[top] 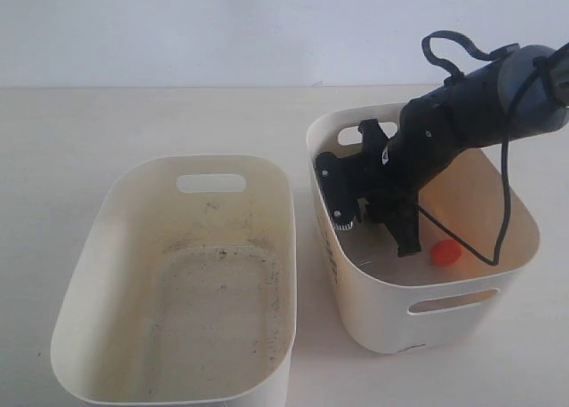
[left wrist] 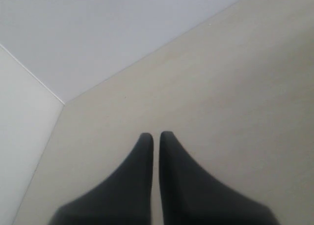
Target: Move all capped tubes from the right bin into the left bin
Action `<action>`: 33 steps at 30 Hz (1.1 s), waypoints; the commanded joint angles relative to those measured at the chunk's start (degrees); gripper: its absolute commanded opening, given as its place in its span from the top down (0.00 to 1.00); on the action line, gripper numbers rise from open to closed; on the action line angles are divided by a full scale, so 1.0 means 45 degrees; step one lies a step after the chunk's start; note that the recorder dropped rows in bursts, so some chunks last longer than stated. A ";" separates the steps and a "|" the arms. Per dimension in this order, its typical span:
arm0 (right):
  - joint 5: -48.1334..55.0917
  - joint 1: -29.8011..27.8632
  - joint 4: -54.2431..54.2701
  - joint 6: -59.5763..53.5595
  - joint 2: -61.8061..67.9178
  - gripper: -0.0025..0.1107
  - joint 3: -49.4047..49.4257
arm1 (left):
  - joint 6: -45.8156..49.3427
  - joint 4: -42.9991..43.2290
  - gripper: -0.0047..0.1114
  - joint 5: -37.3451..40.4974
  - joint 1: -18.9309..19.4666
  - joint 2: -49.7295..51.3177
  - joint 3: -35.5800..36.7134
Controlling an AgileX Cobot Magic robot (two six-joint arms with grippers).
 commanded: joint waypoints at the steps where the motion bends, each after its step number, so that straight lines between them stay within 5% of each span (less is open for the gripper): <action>1: 0.0892 -0.0025 0.0025 -0.0310 0.0453 0.70 0.0138 | -0.0016 -0.0036 0.92 -0.0063 -0.0014 0.0045 -0.0049; 6: 0.0939 -0.0025 0.0025 0.0173 0.0453 0.78 0.0138 | -0.0016 -0.0036 0.92 -0.0063 -0.0014 0.0045 -0.0049; 10: 0.1212 -0.0025 0.0051 0.0674 0.0453 0.98 0.0138 | -0.0016 -0.0036 0.92 -0.0063 -0.0014 0.0045 -0.0049; 33: 0.2788 -0.0025 0.0026 0.1638 -0.2439 0.98 0.0138 | -0.0016 -0.0036 0.92 -0.0063 -0.0014 0.0045 -0.0049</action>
